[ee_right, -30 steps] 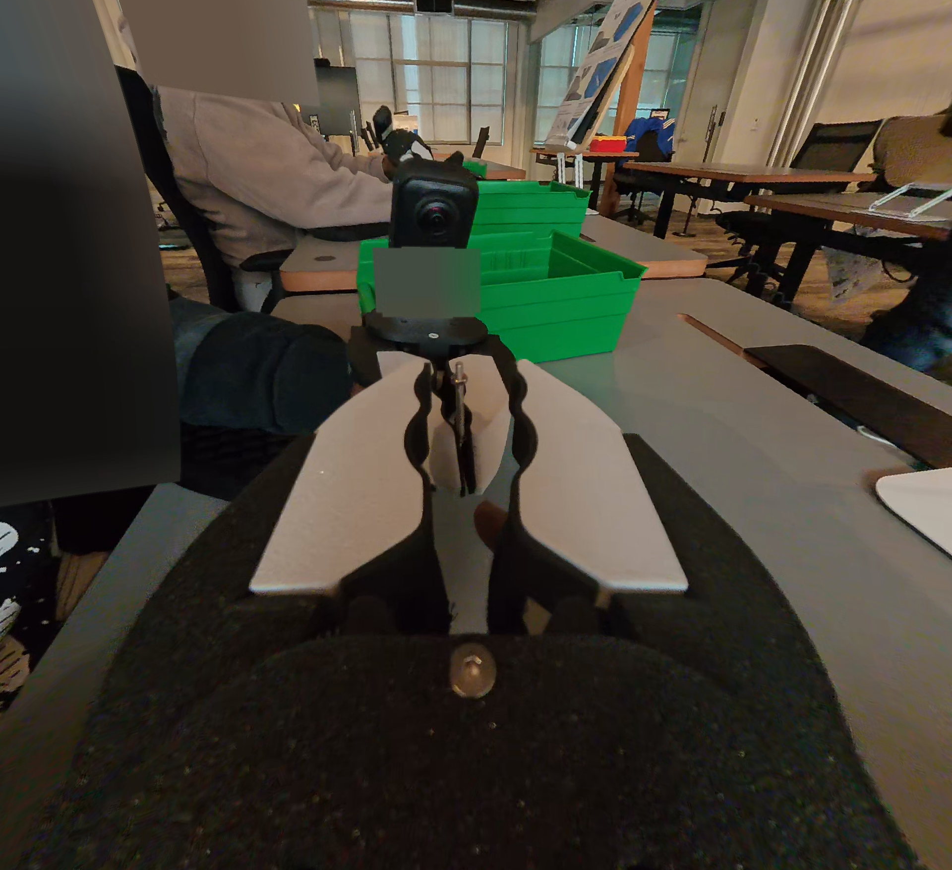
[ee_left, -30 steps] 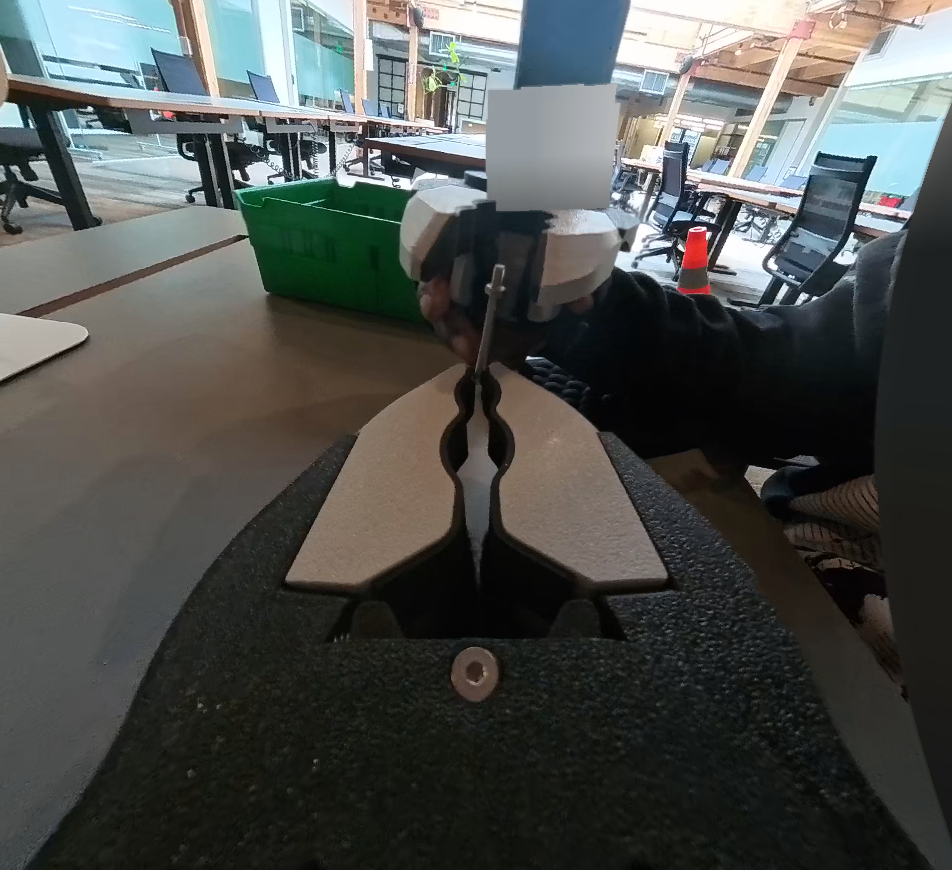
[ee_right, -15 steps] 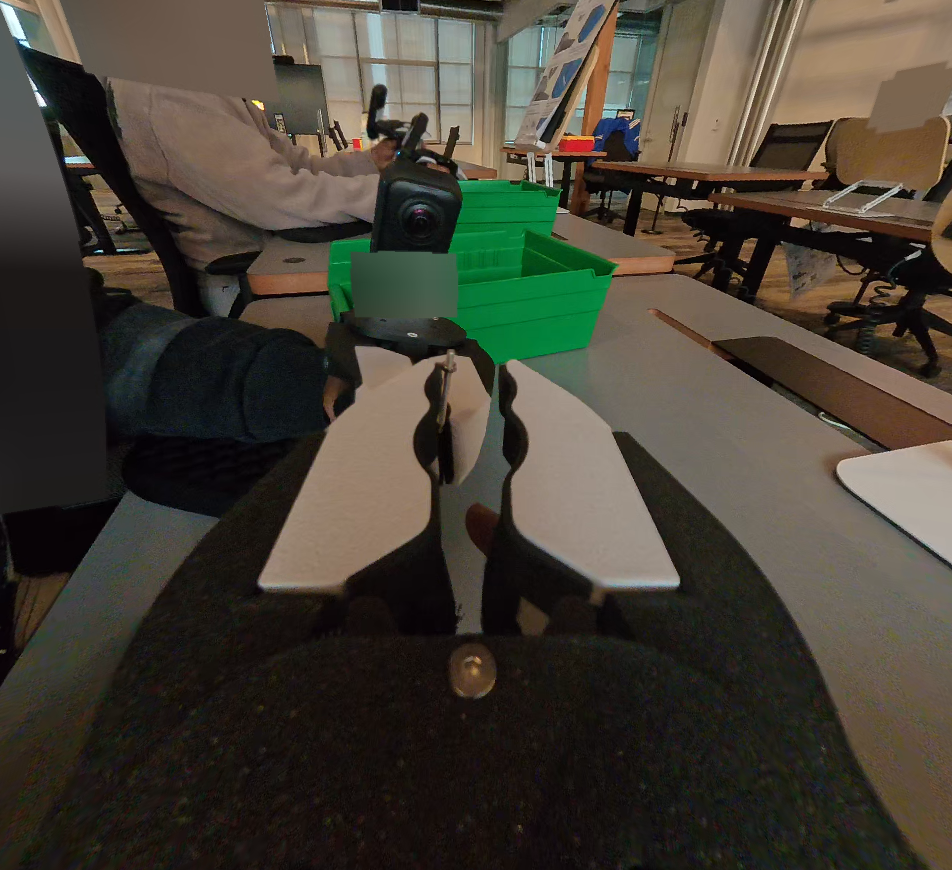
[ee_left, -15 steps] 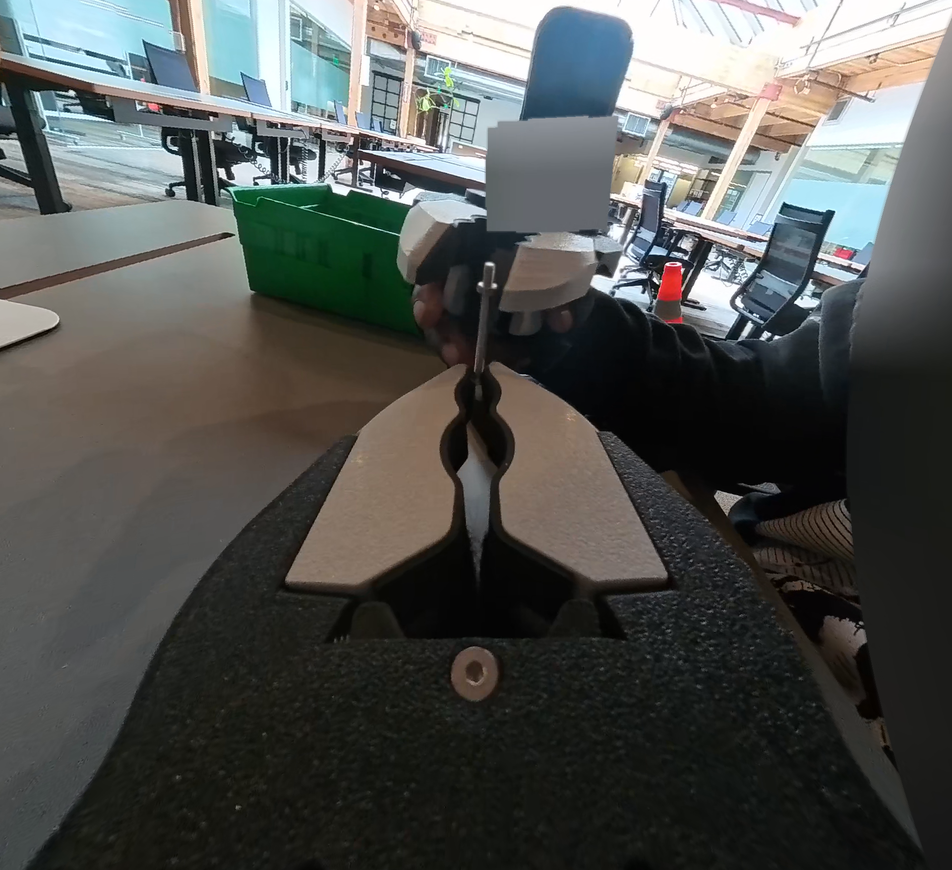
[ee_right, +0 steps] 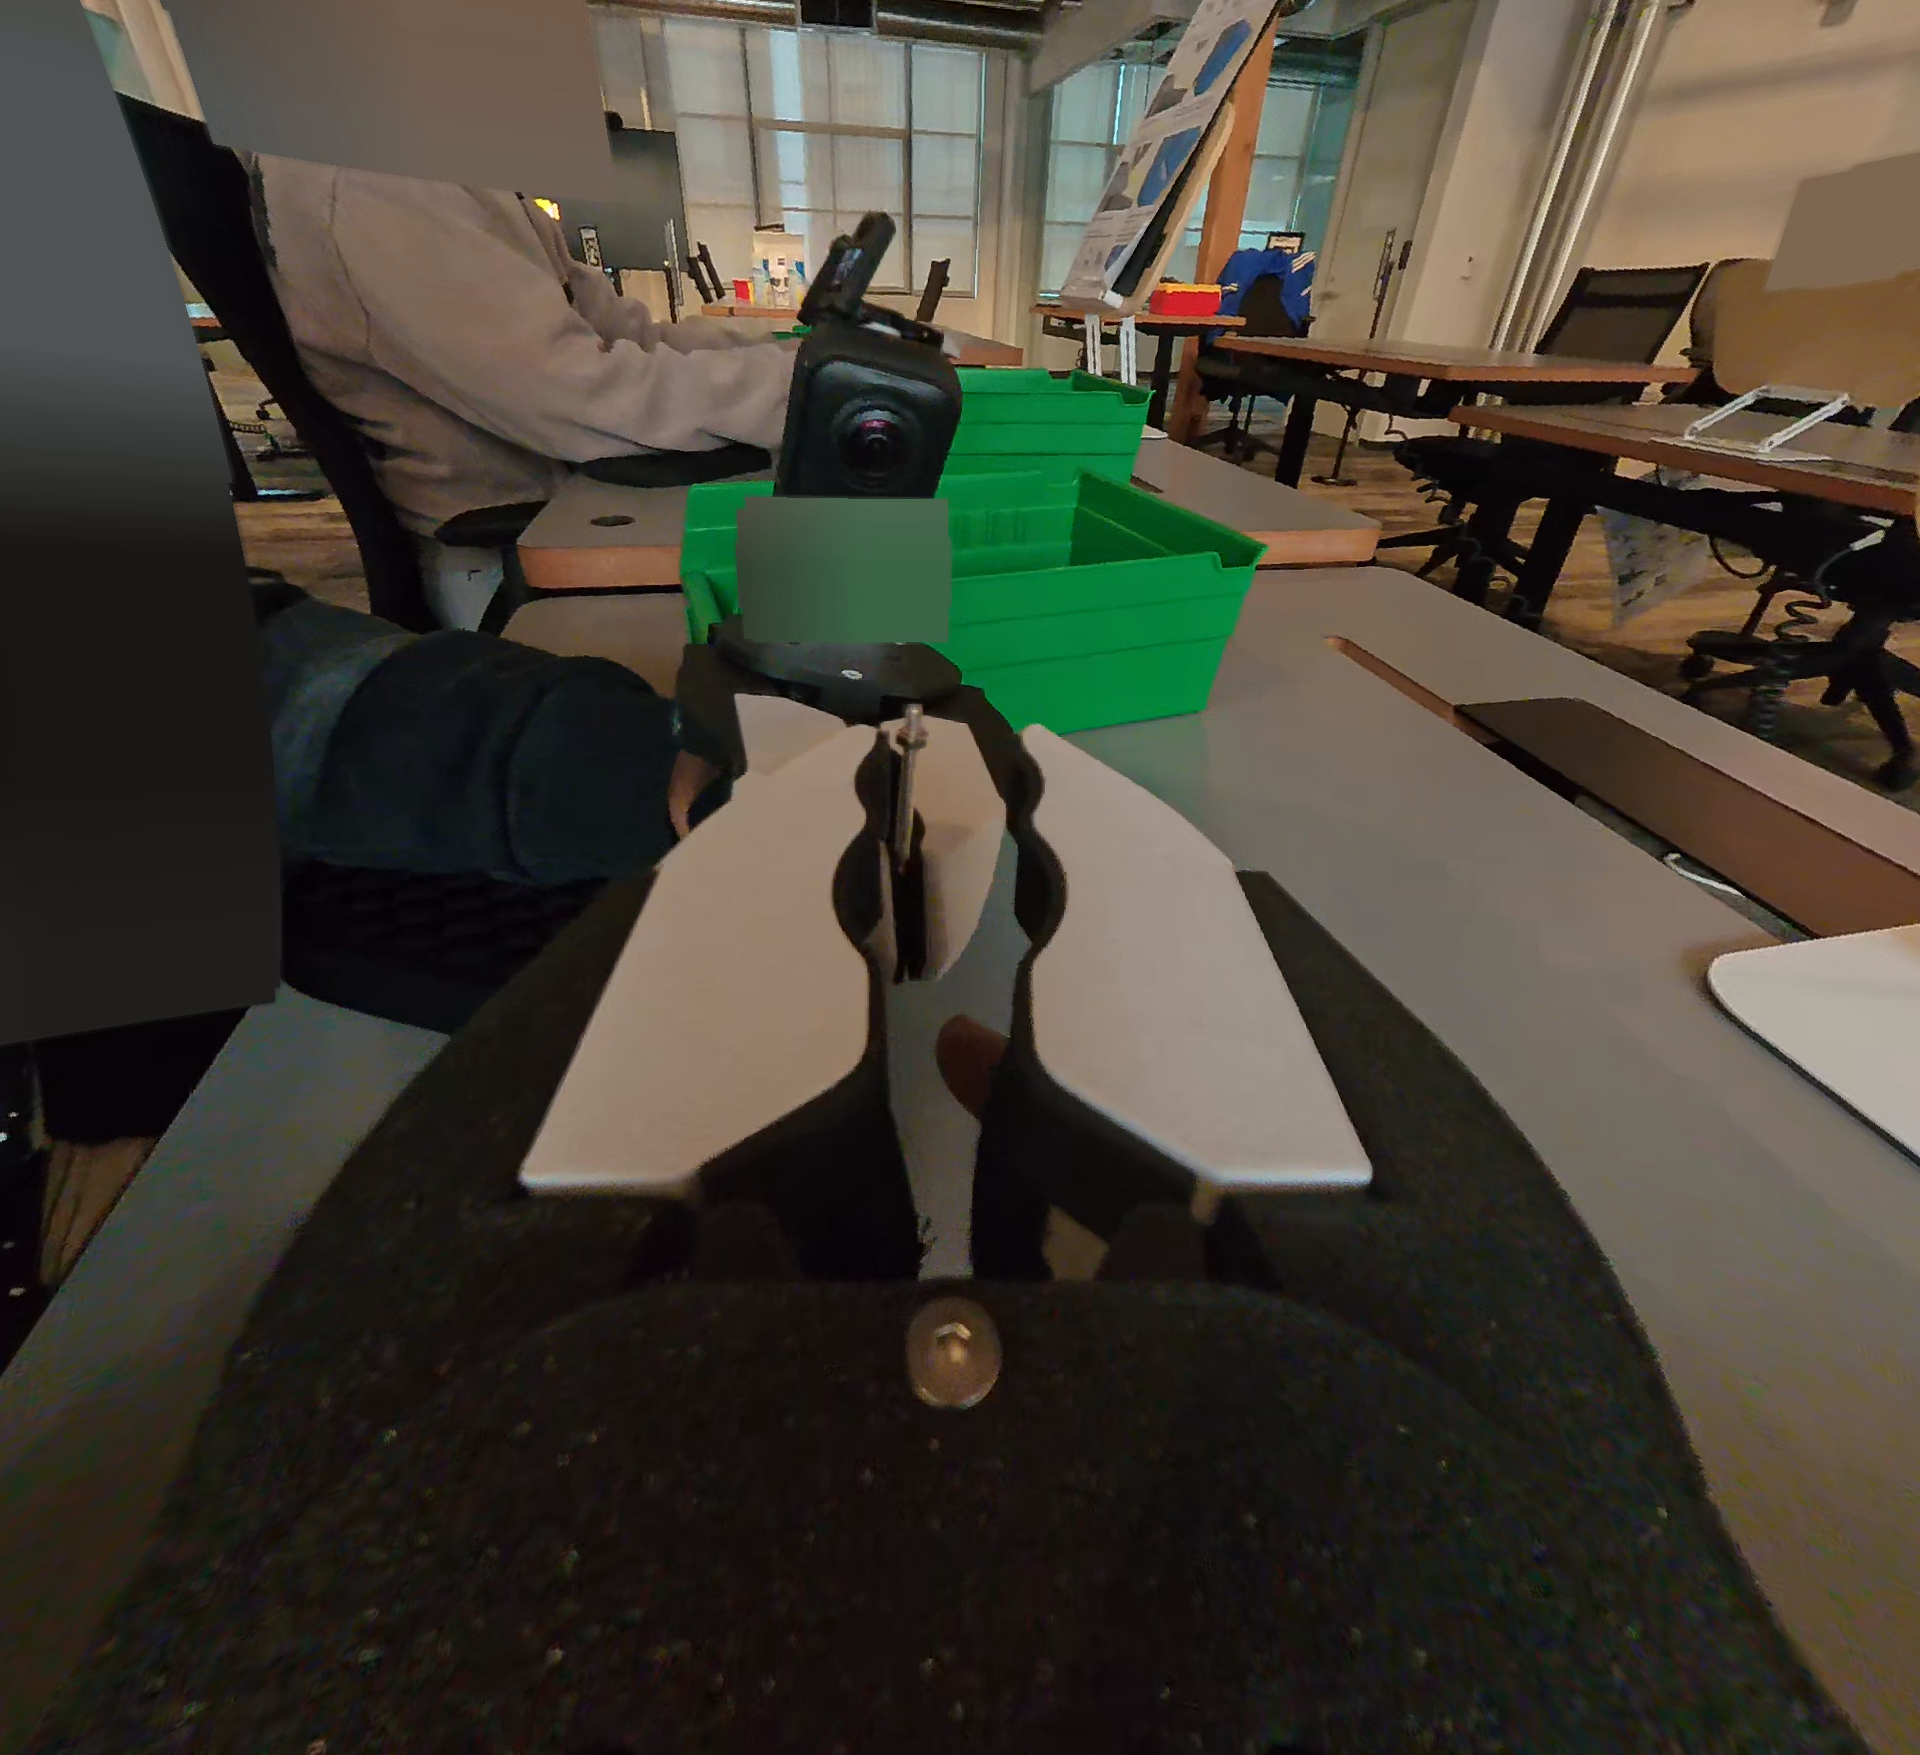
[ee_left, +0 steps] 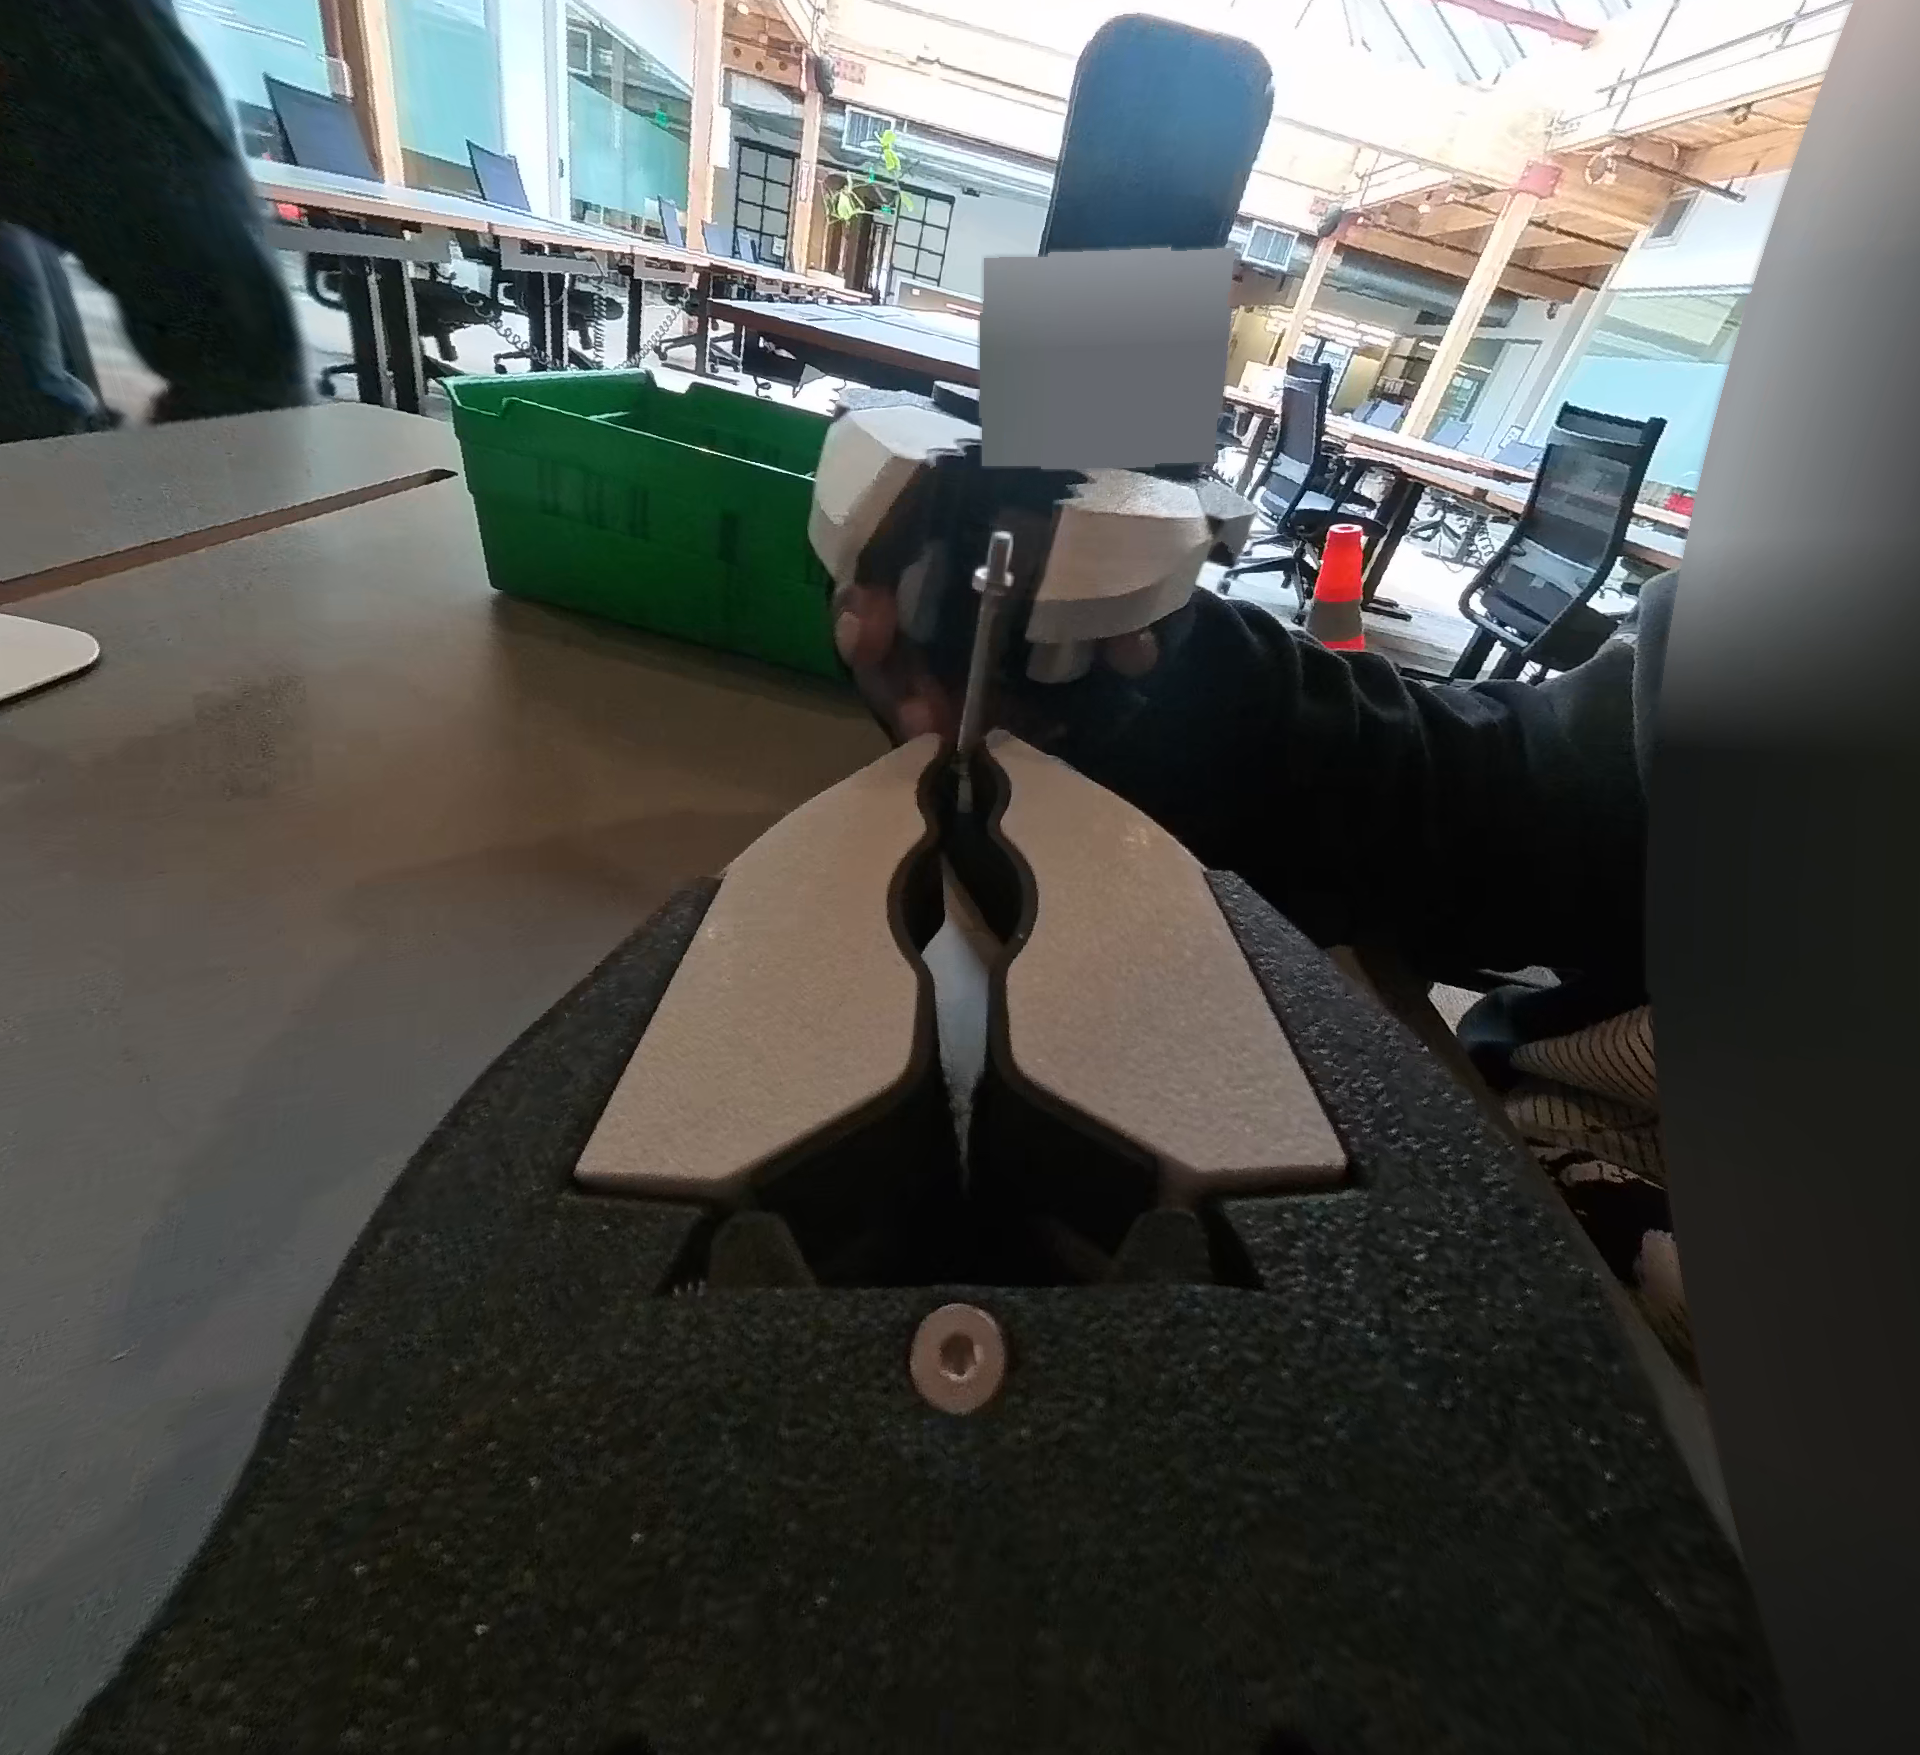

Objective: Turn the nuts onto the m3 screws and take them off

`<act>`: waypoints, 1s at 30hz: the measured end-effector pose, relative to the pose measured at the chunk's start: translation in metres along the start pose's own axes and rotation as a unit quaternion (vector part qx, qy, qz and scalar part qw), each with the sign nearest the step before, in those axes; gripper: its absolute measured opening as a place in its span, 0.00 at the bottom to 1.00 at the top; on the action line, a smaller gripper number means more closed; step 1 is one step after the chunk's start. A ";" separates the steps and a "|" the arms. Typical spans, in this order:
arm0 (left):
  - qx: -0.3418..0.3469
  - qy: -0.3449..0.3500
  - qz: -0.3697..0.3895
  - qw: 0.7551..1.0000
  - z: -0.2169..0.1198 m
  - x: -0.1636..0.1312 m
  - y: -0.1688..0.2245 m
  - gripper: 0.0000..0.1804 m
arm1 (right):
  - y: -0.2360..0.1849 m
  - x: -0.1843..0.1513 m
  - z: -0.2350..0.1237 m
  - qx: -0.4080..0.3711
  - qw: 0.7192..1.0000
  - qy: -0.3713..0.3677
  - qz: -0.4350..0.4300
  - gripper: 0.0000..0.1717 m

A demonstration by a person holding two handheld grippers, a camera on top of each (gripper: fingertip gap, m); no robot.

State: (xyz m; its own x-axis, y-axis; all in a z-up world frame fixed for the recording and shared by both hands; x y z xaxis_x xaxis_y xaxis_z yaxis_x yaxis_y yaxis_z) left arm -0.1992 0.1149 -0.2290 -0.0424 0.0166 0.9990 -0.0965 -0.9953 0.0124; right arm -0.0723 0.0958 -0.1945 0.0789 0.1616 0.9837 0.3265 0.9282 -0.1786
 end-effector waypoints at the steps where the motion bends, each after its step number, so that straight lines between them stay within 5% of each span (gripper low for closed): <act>1: 0.000 0.001 0.000 1.000 0.000 0.000 0.000 0.01 | 0.001 0.000 -0.001 -0.002 1.000 0.001 0.001 0.11; 30: -0.001 -0.001 0.001 1.000 0.000 0.000 0.000 0.01 | 0.001 0.001 -0.002 -0.005 1.000 0.007 0.000 0.11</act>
Point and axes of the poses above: each gripper's, where its closed fingertips meet, z out along the fingers, x out of its top, y = z × x across the jaws, the point moved 8 cm from there along -z, back along the fingers, and after that the axes turned 12 degrees about z, right-handed, at the moved point
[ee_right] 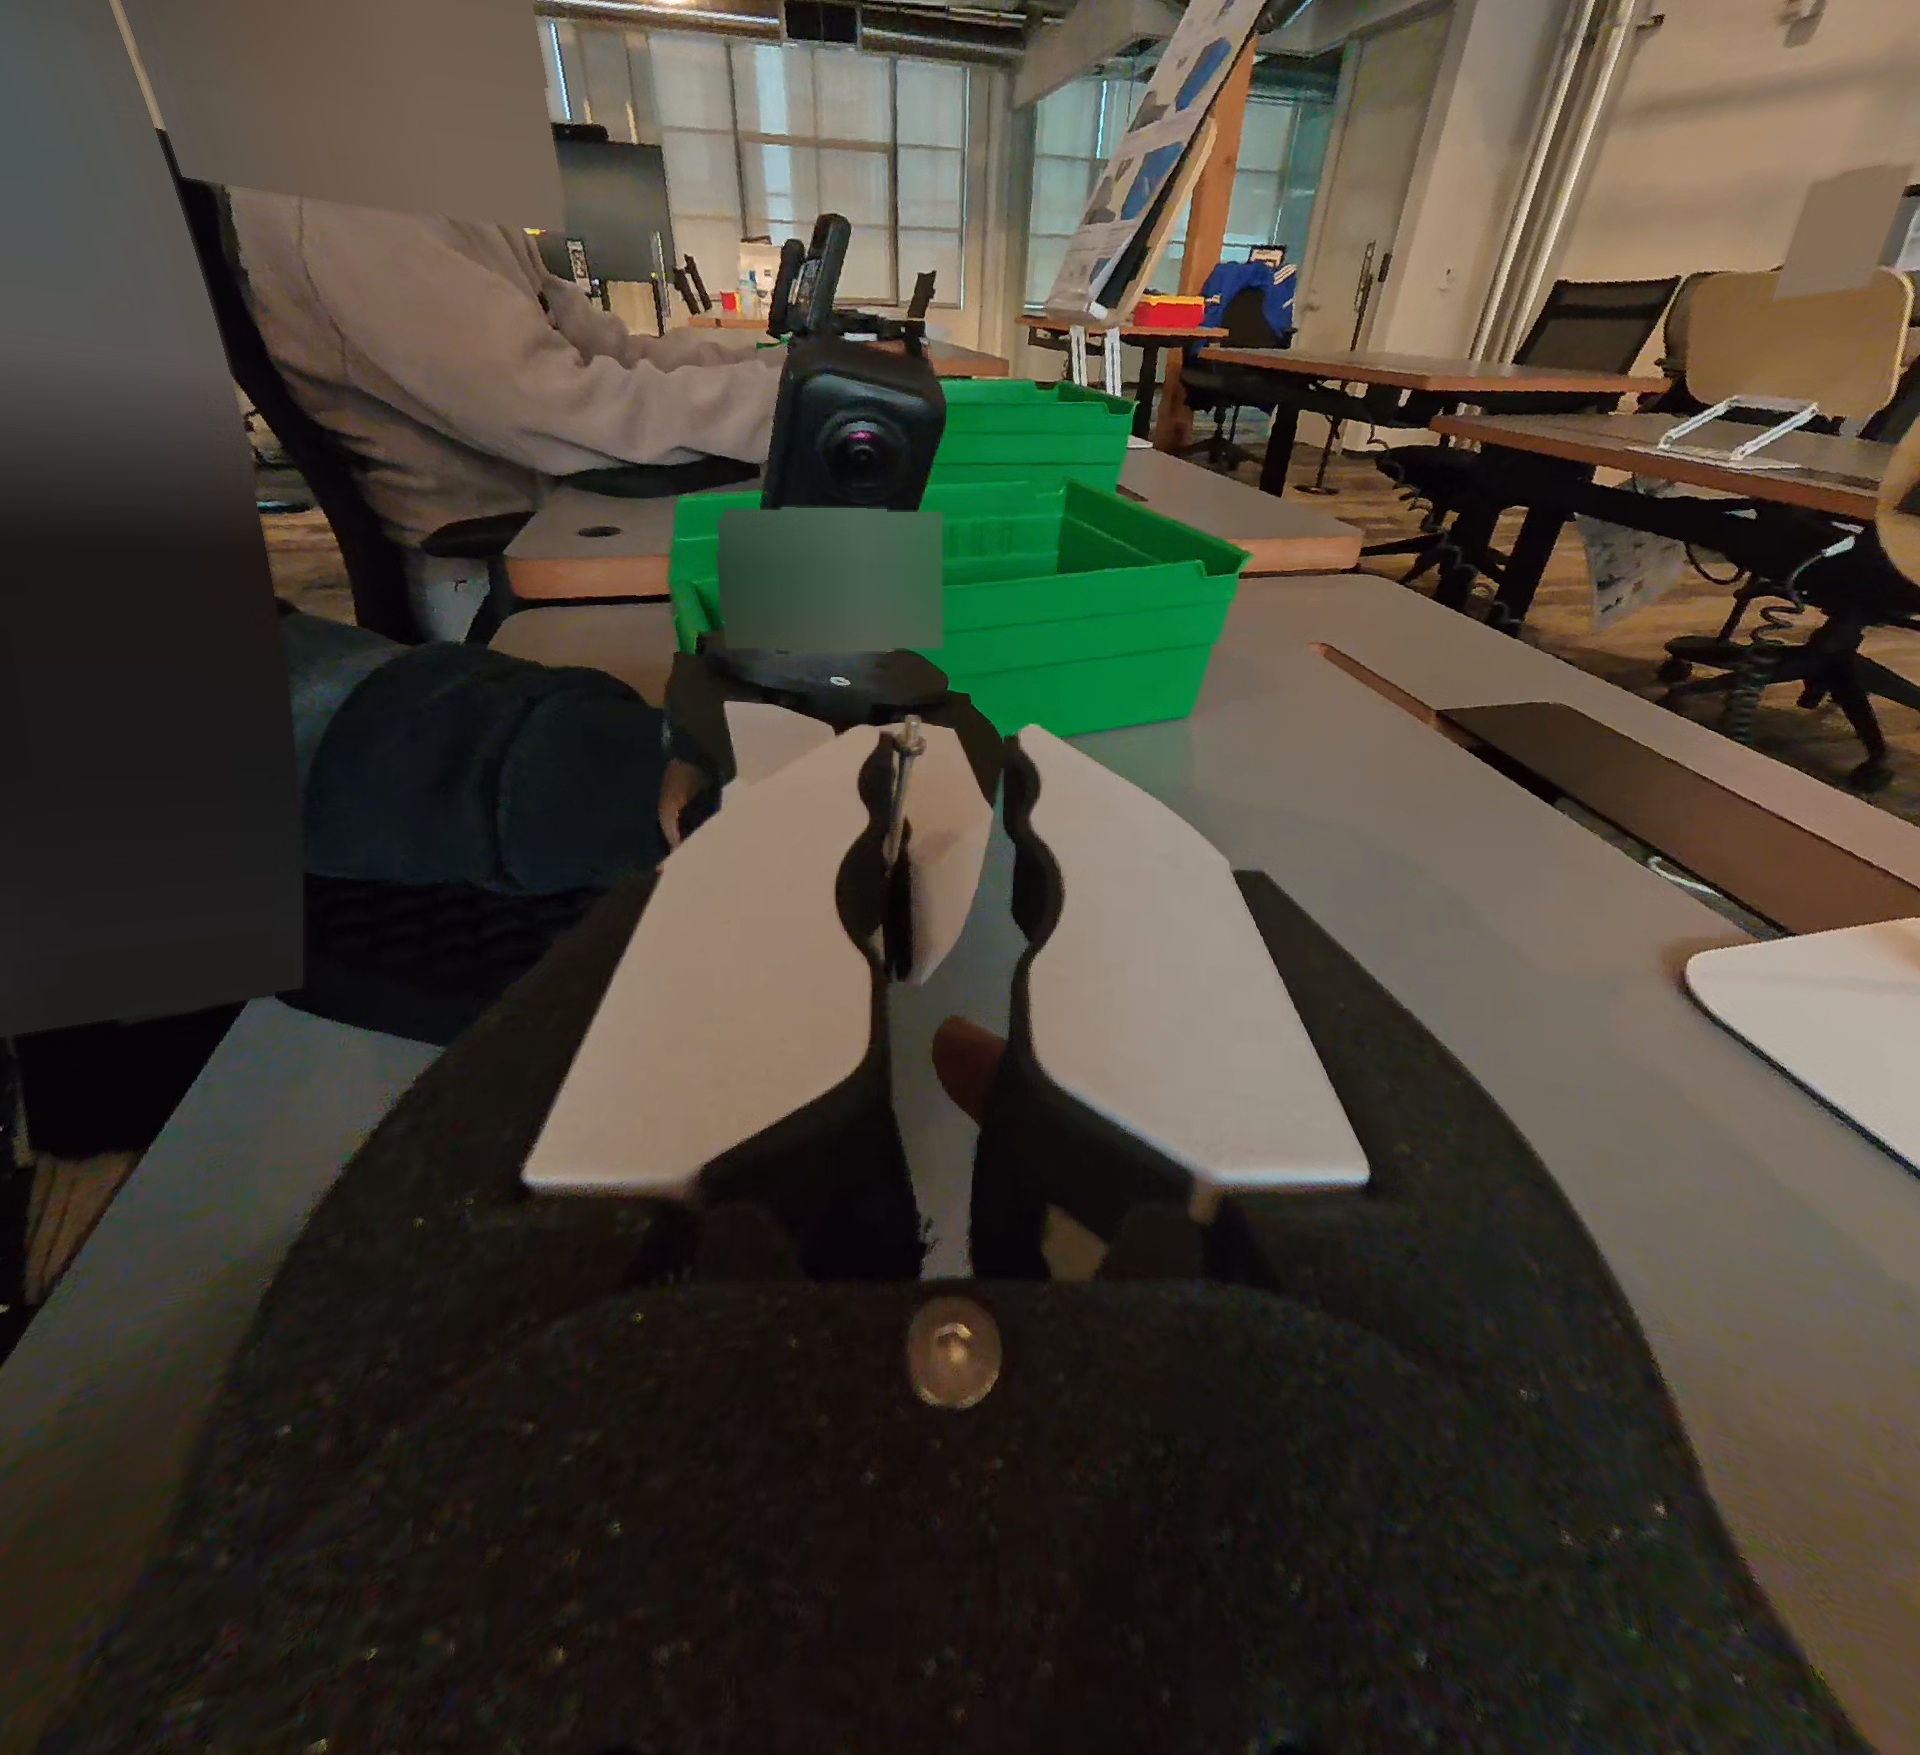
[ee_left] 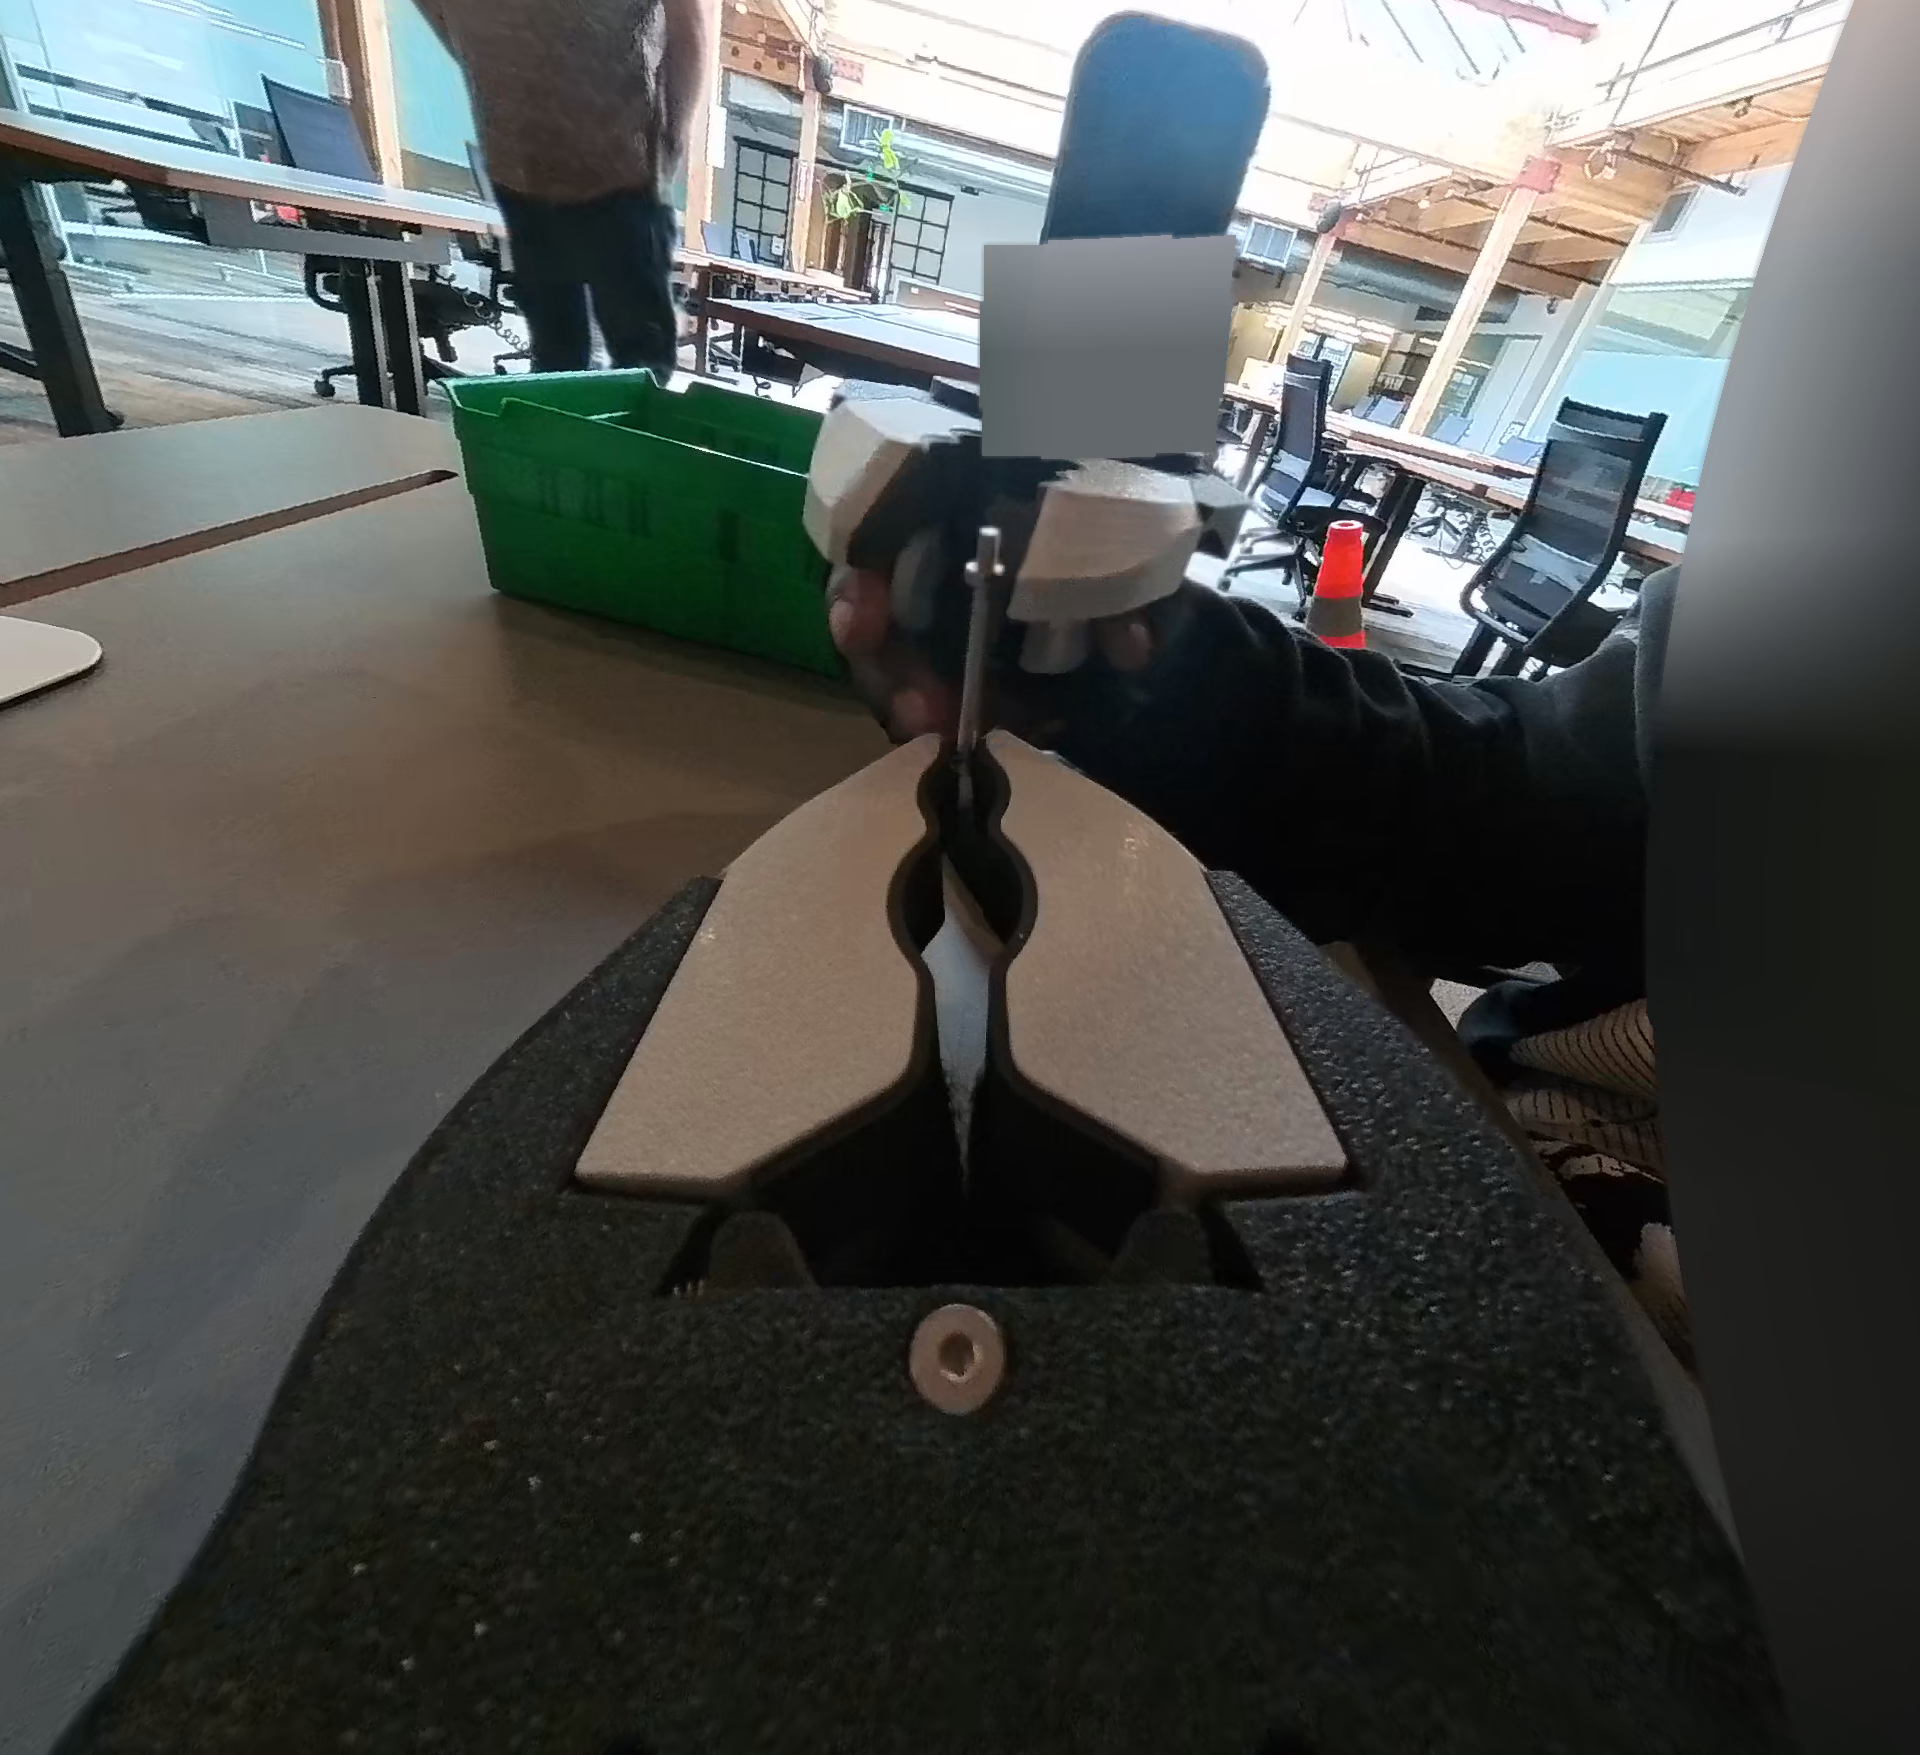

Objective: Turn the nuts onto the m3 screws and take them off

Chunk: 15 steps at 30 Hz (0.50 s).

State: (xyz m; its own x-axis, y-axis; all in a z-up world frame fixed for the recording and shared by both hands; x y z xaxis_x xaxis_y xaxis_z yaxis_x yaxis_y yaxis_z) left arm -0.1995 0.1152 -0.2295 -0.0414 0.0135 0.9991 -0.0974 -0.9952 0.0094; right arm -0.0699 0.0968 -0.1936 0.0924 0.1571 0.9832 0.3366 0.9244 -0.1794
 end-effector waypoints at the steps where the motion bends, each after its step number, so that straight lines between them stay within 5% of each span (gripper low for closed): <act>1: 0.001 0.001 -0.001 1.000 -0.001 0.000 0.000 0.01 | 0.001 0.001 -0.002 -0.001 1.000 0.003 0.003 0.10; 15: 0.001 0.004 0.000 1.000 -0.001 0.000 0.000 0.01 | 0.002 0.002 -0.004 -0.008 1.000 0.008 0.000 0.09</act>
Point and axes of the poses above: each gripper's, where its closed fingertips meet, z out along the fingers, x out of its top, y = z × x across the jaws, the point moved 8 cm from there along -z, back along the fingers, and after that the axes turned 12 degrees about z, right-handed, at the moved point
